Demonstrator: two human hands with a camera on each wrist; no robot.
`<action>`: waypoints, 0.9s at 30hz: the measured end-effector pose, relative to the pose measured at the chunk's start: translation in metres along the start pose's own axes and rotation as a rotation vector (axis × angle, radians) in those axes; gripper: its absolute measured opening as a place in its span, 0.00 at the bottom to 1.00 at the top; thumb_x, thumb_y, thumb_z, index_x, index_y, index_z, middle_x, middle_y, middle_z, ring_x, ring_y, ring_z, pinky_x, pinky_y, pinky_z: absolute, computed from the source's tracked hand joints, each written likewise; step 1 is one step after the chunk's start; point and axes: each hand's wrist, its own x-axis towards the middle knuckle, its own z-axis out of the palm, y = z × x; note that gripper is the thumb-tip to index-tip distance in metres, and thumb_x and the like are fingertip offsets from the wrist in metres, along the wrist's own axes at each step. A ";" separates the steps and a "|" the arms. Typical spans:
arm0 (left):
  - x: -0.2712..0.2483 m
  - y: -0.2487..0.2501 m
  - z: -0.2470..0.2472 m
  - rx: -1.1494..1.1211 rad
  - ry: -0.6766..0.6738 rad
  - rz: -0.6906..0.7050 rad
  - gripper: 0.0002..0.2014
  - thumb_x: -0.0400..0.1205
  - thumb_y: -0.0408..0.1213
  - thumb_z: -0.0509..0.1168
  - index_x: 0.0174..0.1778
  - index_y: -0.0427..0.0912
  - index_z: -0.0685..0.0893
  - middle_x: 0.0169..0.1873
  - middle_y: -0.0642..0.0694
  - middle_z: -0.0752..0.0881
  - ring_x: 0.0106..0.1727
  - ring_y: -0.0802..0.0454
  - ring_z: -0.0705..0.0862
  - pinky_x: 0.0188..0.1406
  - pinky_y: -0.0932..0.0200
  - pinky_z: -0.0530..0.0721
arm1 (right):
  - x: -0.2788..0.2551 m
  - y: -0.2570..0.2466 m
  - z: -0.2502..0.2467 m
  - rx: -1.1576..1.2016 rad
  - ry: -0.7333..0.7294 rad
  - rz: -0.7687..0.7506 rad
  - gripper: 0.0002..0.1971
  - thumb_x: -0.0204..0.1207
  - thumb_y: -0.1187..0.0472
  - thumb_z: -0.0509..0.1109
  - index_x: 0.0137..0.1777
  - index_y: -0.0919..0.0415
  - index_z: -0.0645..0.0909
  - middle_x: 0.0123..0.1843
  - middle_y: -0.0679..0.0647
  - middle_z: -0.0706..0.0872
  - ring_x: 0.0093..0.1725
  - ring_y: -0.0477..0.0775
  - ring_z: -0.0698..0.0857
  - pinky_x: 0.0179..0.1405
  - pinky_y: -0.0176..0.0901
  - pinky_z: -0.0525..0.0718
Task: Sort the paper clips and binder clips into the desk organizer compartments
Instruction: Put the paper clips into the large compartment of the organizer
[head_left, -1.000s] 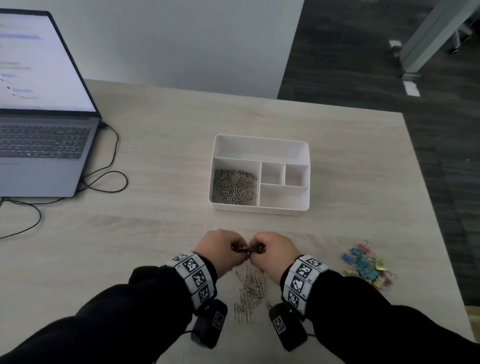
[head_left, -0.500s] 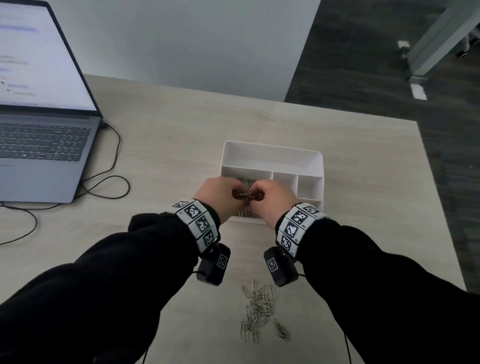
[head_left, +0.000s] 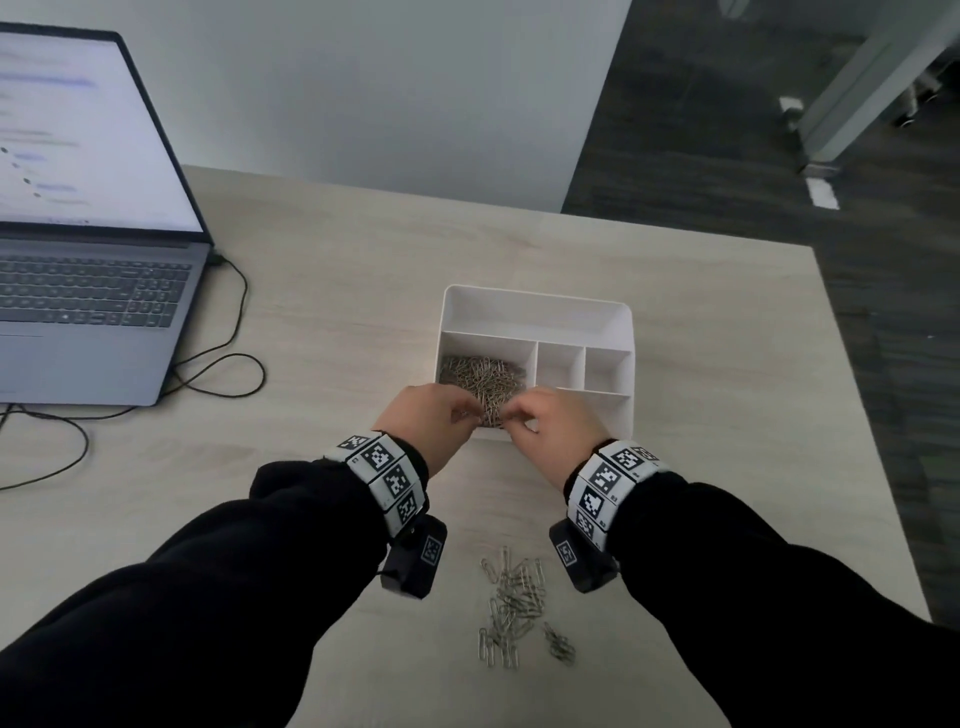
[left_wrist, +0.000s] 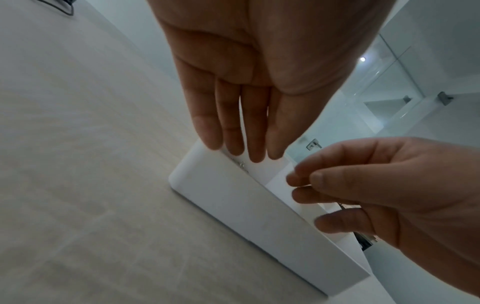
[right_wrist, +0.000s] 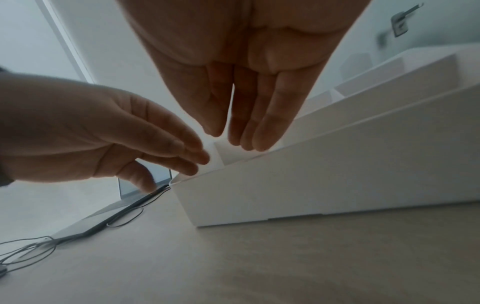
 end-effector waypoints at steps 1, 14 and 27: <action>-0.007 0.000 0.001 -0.019 0.001 0.008 0.10 0.80 0.41 0.67 0.54 0.54 0.91 0.51 0.56 0.91 0.52 0.56 0.86 0.54 0.67 0.77 | -0.008 0.003 -0.001 0.006 0.009 -0.008 0.08 0.78 0.62 0.70 0.53 0.58 0.88 0.51 0.53 0.89 0.50 0.53 0.85 0.56 0.50 0.83; -0.094 -0.012 0.086 0.267 -0.380 0.031 0.26 0.73 0.40 0.61 0.70 0.51 0.77 0.66 0.48 0.74 0.65 0.44 0.75 0.68 0.50 0.77 | -0.121 0.046 0.055 -0.278 -0.379 0.001 0.24 0.74 0.54 0.65 0.70 0.58 0.75 0.64 0.56 0.74 0.60 0.61 0.76 0.63 0.57 0.79; -0.142 -0.026 0.127 0.264 -0.265 0.127 0.33 0.69 0.56 0.66 0.72 0.57 0.70 0.66 0.51 0.68 0.64 0.44 0.72 0.68 0.49 0.78 | -0.172 0.067 0.070 -0.190 -0.354 -0.097 0.36 0.71 0.43 0.72 0.79 0.51 0.68 0.68 0.51 0.71 0.65 0.53 0.72 0.69 0.46 0.74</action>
